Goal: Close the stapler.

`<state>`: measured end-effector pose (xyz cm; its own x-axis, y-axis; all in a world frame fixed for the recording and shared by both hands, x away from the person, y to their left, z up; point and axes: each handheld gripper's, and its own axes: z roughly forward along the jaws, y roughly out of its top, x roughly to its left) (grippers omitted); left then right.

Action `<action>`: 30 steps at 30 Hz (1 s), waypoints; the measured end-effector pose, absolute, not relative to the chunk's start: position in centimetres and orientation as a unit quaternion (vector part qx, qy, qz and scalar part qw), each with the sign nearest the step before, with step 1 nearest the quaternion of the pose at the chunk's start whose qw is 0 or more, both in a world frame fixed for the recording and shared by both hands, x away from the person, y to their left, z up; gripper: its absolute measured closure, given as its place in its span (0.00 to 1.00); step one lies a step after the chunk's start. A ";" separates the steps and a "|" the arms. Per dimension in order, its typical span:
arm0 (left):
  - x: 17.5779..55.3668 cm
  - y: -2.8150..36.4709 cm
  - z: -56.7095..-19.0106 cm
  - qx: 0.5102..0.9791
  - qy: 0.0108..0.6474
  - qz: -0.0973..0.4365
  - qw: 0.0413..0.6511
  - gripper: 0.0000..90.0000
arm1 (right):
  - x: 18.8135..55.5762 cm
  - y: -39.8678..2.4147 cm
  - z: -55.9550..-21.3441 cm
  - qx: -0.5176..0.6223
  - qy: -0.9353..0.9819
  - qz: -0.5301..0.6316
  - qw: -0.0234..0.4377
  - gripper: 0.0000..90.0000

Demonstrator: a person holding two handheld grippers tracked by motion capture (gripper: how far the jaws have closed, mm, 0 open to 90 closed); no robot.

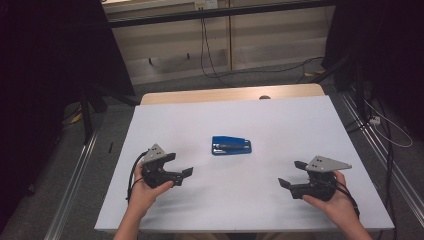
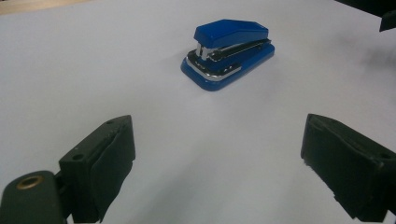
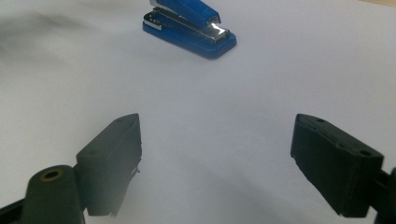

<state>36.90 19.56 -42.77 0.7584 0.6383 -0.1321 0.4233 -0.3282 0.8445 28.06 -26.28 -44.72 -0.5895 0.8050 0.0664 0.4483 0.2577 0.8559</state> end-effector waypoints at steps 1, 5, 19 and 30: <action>36.8 19.7 -42.8 0.808 0.330 0.113 0.475 0.11 | 28.0 -26.3 -44.7 0.407 0.768 0.453 0.198 0.18; 36.4 20.3 -42.9 0.808 0.330 0.113 0.475 0.11 | 27.7 -26.4 -44.8 0.407 0.769 0.453 0.196 0.17; 34.9 22.3 -43.4 0.810 0.330 0.118 0.470 0.11 | 27.4 -26.2 -44.6 0.395 0.774 0.451 0.204 0.16; 35.0 22.6 -43.7 0.812 0.337 0.120 0.461 0.11 | 27.7 -26.2 -45.0 0.392 0.776 0.450 0.203 0.15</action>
